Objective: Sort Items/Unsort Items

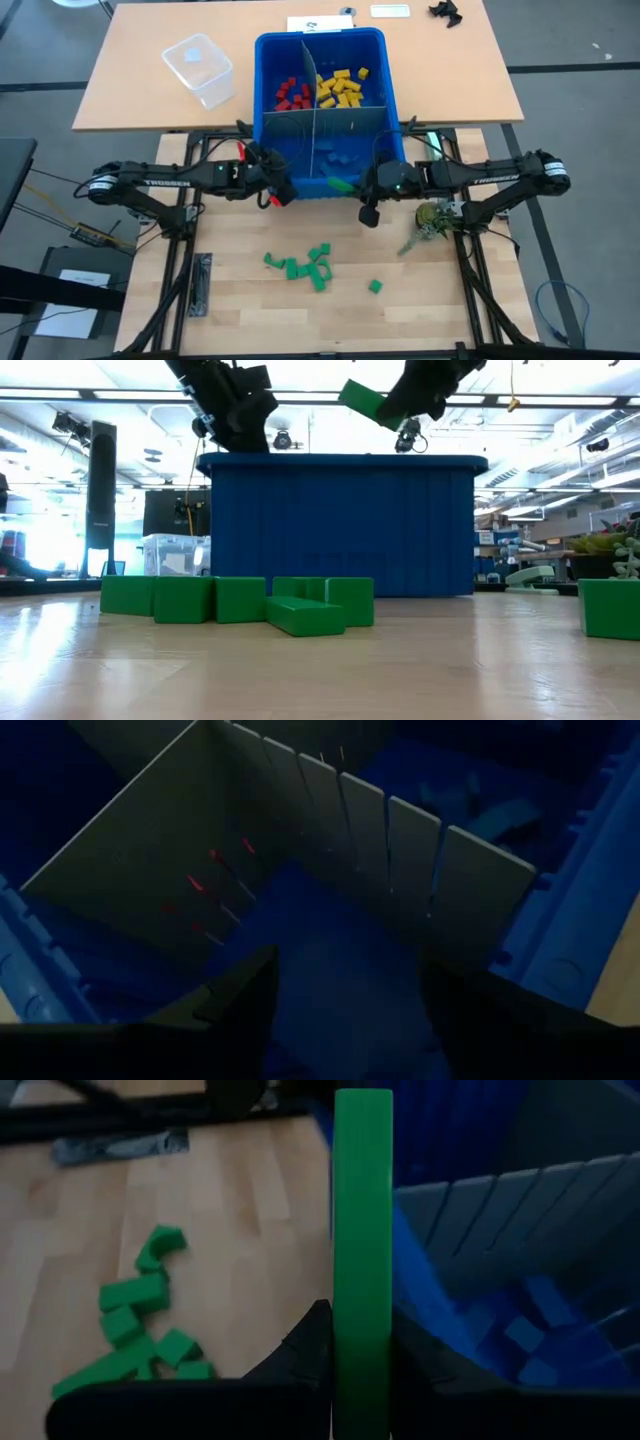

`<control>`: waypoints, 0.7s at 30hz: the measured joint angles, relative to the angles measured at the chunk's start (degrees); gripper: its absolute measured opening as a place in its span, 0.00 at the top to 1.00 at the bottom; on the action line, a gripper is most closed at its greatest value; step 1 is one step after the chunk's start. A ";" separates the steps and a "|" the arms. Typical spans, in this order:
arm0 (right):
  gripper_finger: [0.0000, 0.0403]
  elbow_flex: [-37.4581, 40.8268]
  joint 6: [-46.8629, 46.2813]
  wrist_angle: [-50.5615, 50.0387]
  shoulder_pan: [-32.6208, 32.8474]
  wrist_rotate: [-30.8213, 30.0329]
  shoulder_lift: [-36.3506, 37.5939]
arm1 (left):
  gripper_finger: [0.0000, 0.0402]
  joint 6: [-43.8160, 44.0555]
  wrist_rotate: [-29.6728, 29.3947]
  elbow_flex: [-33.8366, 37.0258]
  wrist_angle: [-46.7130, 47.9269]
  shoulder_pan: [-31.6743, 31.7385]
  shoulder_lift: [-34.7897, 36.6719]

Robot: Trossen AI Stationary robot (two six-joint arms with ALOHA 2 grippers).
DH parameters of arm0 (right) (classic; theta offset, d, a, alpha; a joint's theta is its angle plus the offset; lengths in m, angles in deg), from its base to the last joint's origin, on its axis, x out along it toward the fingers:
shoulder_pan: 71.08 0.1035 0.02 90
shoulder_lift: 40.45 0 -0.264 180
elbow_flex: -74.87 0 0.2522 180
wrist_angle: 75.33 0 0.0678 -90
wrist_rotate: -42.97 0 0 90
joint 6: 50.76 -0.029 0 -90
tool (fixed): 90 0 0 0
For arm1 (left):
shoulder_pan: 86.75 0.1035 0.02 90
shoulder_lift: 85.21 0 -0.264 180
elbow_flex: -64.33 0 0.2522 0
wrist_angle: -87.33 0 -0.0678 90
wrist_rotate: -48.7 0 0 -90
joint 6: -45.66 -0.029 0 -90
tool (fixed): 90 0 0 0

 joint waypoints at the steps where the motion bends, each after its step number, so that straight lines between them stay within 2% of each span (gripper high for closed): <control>1: 0.87 0.00 0.02 0.86 -0.35 0.00 0.00 | 0.38 -0.12 0.19 0.00 -0.35 0.02 -0.02; 6: 0.87 0.00 -0.04 10.02 -3.45 0.00 -0.80 | 0.38 -0.18 0.75 0.05 -2.07 0.00 -0.13; 9: 0.87 -0.06 -0.06 18.93 -6.21 0.34 -2.99 | 0.38 -0.65 0.96 0.12 -2.74 0.00 -0.17; 14: 0.87 0.00 0.02 31.10 -11.21 3.90 -6.96 | 0.38 -1.95 1.08 0.14 -3.45 0.00 -0.24; 21: 0.87 -0.04 -2.79 42.75 -16.85 8.39 -14.07 | 0.38 -3.18 1.17 0.18 -3.94 0.00 -0.26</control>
